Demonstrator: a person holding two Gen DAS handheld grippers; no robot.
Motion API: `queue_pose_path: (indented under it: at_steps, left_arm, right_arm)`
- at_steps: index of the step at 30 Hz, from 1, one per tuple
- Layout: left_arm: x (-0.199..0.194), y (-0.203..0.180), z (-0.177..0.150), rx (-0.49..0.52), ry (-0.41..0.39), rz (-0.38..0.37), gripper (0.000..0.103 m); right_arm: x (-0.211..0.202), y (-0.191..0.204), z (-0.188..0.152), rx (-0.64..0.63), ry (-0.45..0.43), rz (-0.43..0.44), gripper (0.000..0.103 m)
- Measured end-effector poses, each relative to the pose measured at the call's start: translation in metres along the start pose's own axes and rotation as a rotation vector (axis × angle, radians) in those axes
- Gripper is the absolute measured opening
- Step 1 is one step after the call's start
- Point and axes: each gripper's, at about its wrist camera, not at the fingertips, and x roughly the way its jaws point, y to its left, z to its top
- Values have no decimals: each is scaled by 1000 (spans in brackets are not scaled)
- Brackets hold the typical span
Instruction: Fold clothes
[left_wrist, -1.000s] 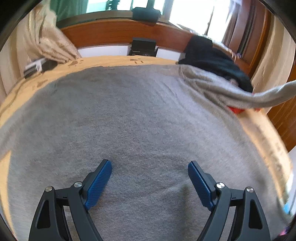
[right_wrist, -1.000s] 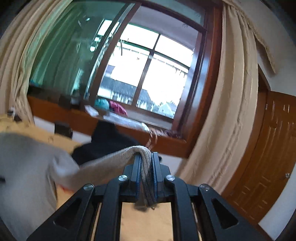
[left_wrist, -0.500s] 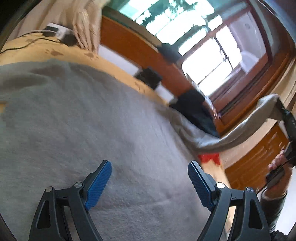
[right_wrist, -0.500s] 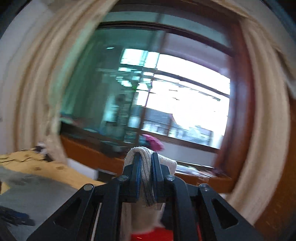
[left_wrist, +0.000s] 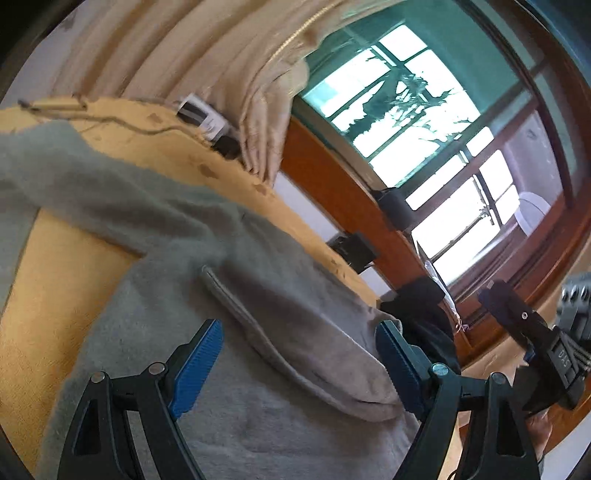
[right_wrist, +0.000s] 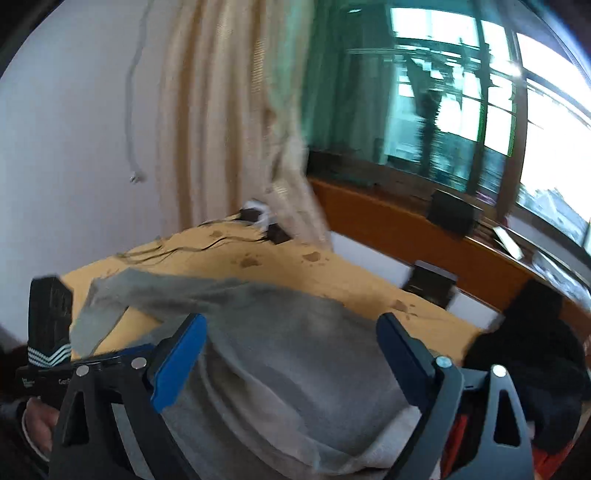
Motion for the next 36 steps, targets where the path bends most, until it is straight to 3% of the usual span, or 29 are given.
queue_pose_path:
  at_steps: [4, 8, 12, 15, 22, 26, 28, 29, 32, 36]
  left_arm:
    - [2, 18, 0, -83, 24, 23, 86]
    - [4, 17, 0, -60, 22, 44, 86]
    - [12, 13, 3, -48, 99, 0, 86]
    - [5, 14, 18, -130, 143, -98, 87]
    - [14, -19, 62, -104, 212, -131, 86]
    - [58, -34, 67, -39, 284, -125, 86]
    - [88, -29, 60, -72, 351, -131, 86]
    - [101, -26, 56, -85, 380, -125, 86]
    - [126, -10, 42, -79, 400, -12, 86]
    - [114, 0, 42, -44, 302, 14, 86]
  right_arm:
    - [-24, -36, -17, 125, -16, -109, 95]
    - [-38, -55, -50, 190, 2, -165, 95]
    - [-38, -56, -85, 197, 79, -165, 95]
    - [-39, -55, -105, 183, 118, -179, 95]
    - [-35, -81, -137, 329, 133, -131, 95]
    - [-39, -95, -144, 401, 118, -109, 95]
    - [-40, -98, -145, 411, 115, -108, 95]
    - [-40, -99, -146, 413, 116, -110, 95]
    - [-39, -101, -147, 424, 121, -111, 95]
    - [-45, -113, -145, 428, 123, -157, 95]
